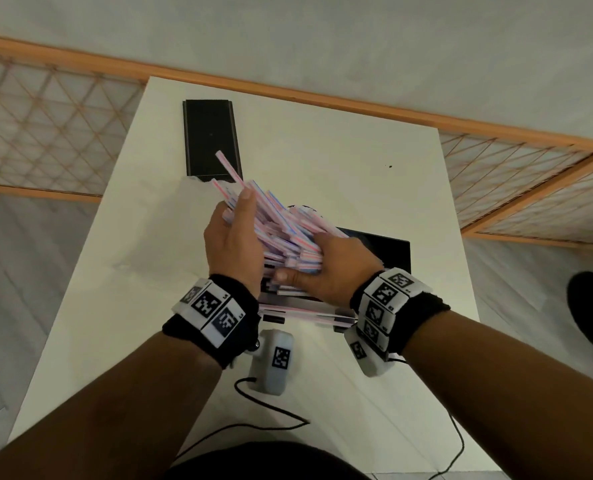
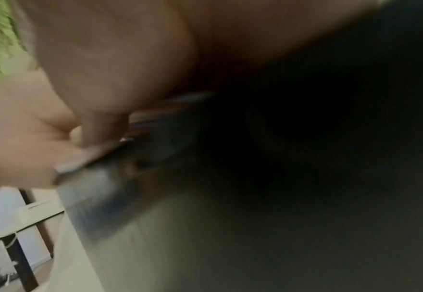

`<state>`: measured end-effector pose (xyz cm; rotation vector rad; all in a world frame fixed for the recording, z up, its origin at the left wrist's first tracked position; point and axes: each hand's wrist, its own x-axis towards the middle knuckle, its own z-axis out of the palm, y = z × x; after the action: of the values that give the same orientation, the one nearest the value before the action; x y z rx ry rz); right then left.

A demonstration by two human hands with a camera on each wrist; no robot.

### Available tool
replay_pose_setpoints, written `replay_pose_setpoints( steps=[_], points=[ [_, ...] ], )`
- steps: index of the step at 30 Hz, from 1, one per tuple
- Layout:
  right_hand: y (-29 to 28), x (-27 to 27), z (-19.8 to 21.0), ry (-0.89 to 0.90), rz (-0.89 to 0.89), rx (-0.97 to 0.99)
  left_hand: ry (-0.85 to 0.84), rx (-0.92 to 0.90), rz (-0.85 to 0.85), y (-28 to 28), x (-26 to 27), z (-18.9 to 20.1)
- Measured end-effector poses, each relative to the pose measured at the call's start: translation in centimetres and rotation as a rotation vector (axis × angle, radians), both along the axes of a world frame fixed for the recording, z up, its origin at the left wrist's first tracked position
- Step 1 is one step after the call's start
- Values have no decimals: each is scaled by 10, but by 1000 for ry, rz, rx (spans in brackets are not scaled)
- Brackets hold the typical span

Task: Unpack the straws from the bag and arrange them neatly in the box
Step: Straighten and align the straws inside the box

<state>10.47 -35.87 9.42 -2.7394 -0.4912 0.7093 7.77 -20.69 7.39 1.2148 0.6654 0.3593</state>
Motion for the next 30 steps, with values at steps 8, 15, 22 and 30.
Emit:
replay_pose_setpoints(
  steps=[8, 15, 22, 30],
  points=[
    [-23, -15, -5, -205, -28, 228, -27, 2, 37, 0, 0, 0],
    [-40, -23, -15, -210, 120, 304, -13, 202, -41, -5, -5, -6],
    [-44, -17, -13, -28, 185, 70, -13, 110, -13, -4, -5, -2],
    [-19, -9, -23, 75, 144, 77, -35, 53, 38, -4, -5, 0]
  ],
)
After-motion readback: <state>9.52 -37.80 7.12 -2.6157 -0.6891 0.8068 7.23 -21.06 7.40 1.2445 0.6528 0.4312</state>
